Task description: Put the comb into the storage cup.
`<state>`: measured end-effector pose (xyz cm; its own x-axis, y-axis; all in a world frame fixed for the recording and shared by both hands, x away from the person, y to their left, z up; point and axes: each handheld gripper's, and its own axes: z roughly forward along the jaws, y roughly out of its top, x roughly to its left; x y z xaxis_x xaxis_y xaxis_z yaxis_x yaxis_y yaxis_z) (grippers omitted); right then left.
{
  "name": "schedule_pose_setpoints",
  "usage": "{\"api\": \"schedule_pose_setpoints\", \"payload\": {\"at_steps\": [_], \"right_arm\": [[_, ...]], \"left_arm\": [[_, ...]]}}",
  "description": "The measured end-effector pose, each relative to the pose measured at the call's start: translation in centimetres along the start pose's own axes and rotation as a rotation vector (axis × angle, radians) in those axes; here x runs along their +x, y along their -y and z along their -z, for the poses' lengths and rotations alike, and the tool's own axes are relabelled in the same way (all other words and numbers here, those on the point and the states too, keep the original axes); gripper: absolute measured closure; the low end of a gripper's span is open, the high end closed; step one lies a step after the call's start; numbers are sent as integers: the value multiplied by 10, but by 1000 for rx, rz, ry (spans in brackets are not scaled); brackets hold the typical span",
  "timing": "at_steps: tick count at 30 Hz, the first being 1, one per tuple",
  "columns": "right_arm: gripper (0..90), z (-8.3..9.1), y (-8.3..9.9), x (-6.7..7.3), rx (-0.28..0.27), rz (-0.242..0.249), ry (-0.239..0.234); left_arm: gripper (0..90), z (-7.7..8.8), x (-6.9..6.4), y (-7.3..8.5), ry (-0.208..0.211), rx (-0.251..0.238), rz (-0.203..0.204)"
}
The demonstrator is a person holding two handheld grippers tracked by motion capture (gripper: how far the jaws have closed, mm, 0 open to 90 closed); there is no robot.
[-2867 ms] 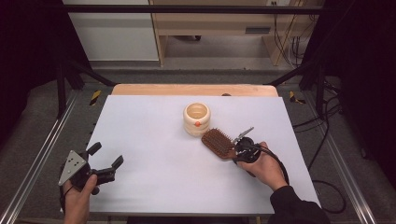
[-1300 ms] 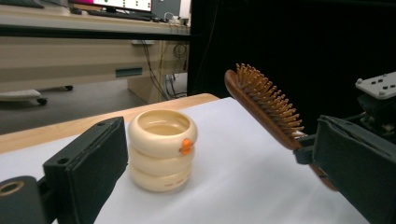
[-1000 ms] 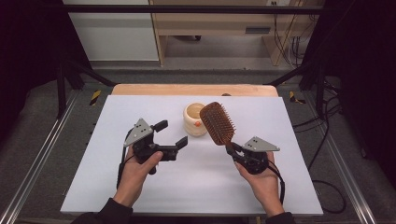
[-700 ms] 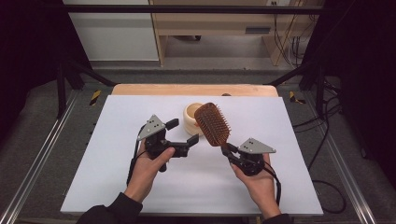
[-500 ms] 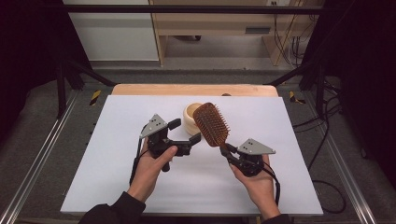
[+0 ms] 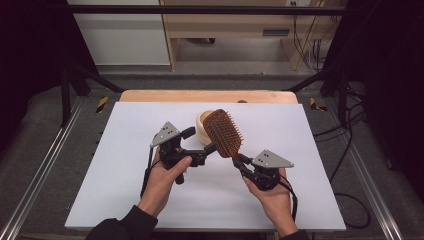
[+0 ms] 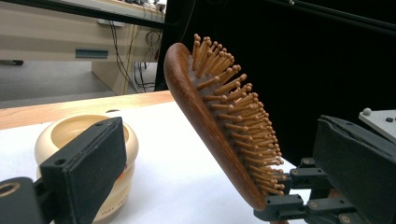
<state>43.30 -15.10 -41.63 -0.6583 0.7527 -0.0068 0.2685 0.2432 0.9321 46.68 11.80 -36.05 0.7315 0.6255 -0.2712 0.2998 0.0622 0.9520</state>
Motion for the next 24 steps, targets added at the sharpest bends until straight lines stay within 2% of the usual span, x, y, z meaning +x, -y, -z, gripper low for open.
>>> {"api": "schedule_pose_setpoints", "payload": {"at_steps": [12,24], "right_arm": [[729,-1,-1,6,-16,18,-12],[729,-2,-2,13,-25,35,-26]], "left_arm": [[27,2,-3,-3,9,-22,15],[28,1,-3,-3,11,-38,50]]}}
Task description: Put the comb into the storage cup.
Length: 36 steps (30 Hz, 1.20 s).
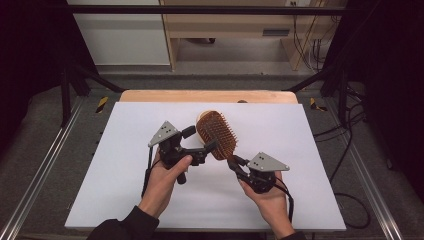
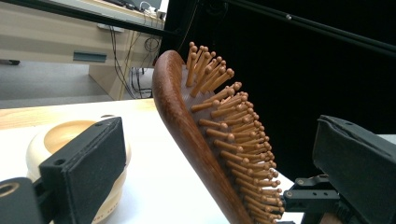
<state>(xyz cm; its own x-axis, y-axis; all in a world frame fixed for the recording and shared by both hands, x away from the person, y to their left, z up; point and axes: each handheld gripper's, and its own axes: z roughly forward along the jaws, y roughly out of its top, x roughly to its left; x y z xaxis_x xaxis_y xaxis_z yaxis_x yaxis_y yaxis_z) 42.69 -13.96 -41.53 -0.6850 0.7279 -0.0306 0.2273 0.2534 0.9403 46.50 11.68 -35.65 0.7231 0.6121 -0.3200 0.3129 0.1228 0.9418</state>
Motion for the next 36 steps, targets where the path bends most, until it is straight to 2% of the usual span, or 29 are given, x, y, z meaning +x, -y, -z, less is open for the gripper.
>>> {"api": "schedule_pose_setpoints", "payload": {"at_steps": [5,12,23,31,36], "right_arm": [[729,-1,0,2,-1,9,-1],[729,-1,-1,5,-6,19,-5],[729,-3,0,7,-3,31,-13],[729,-4,-1,9,-2,35,-14],[729,-4,-1,9,-2,39,-14]], "left_arm": [[29,0,0,-1,3,-7,20],[32,0,-1,0,0,-11,27],[49,-2,-2,-1,-25,-27,44],[72,-2,-1,-1,-32,-27,56],[120,-3,-1,-1,-30,-33,65]]}}
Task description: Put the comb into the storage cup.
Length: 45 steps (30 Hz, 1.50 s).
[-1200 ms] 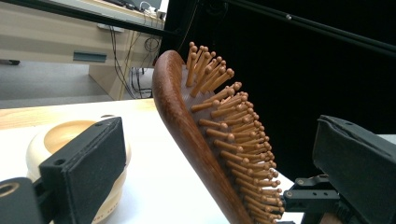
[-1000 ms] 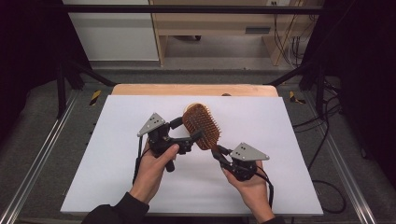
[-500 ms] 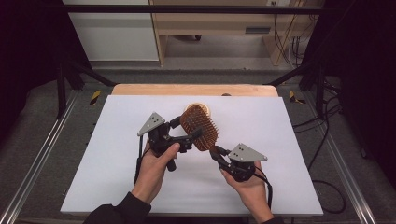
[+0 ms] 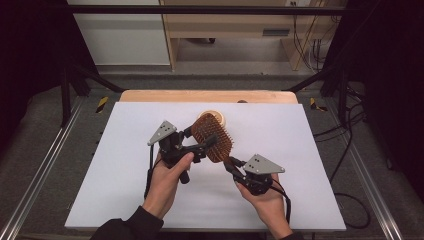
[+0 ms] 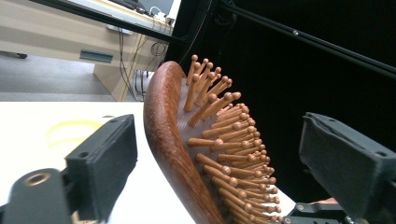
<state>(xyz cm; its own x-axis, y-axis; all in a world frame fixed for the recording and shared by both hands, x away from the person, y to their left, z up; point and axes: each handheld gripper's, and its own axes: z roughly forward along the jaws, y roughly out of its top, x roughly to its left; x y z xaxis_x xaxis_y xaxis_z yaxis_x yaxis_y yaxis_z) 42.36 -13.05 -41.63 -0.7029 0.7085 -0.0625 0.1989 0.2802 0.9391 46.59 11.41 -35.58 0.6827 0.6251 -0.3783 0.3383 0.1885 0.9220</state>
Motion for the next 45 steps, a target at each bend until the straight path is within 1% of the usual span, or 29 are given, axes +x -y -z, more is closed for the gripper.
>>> {"api": "schedule_pose_setpoints", "payload": {"at_steps": [2,5,8,11,19,26,30,34,39,45], "right_arm": [[729,0,0,0,1,0,-1],[729,0,0,0,1,3,-1],[729,0,0,1,1,8,-2],[729,0,-1,2,-1,10,-2],[729,0,-1,2,-5,11,-5],[729,-1,-1,5,-2,21,-10],[729,-2,-1,5,-3,20,-14],[728,-3,-1,5,-1,16,-16],[729,-5,1,5,4,7,-26],[728,-6,2,7,9,4,-36]], "left_arm": [[145,0,0,0,-3,-2,5],[189,-1,2,0,-17,1,23],[222,-1,4,0,-18,-3,47],[263,-1,5,-1,-15,-6,63],[308,-2,4,1,-3,8,70],[352,-3,5,2,5,7,86],[372,-3,5,3,0,6,92],[387,-3,6,3,-1,14,105],[459,-2,7,2,2,13,137],[497,0,4,2,0,7,153]]}}
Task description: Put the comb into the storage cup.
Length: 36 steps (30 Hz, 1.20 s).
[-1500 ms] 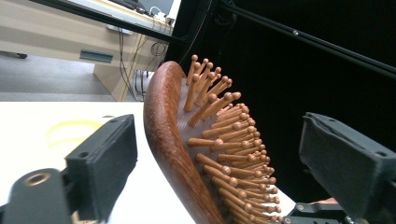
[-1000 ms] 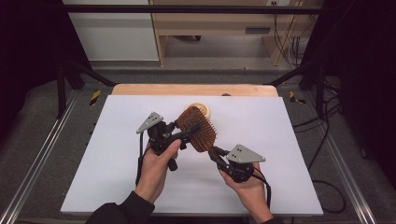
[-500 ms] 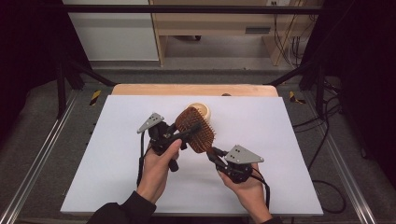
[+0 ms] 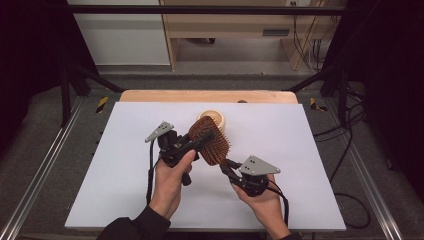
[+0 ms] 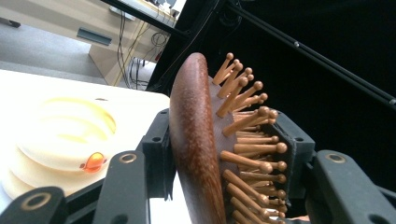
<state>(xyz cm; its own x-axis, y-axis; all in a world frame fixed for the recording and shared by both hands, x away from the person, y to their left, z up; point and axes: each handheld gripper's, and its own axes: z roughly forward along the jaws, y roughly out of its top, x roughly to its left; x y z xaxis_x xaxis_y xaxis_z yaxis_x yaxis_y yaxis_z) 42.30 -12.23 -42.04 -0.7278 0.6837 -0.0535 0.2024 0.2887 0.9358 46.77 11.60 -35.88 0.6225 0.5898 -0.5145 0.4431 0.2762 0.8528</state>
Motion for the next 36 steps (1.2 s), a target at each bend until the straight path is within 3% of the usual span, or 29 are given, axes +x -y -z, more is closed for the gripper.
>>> {"api": "schedule_pose_setpoints", "payload": {"at_steps": [8,20,32,36], "right_arm": [[726,-2,2,-1,2,-21,-23],[718,-4,4,-2,6,-42,-51],[449,-8,8,-3,29,-71,-51],[365,-7,8,-3,32,-78,-38]], "left_arm": [[514,0,1,0,4,3,38],[518,-1,1,1,13,3,35],[518,5,6,-3,-28,-18,-1],[518,9,7,-6,-51,-25,-33]]}}
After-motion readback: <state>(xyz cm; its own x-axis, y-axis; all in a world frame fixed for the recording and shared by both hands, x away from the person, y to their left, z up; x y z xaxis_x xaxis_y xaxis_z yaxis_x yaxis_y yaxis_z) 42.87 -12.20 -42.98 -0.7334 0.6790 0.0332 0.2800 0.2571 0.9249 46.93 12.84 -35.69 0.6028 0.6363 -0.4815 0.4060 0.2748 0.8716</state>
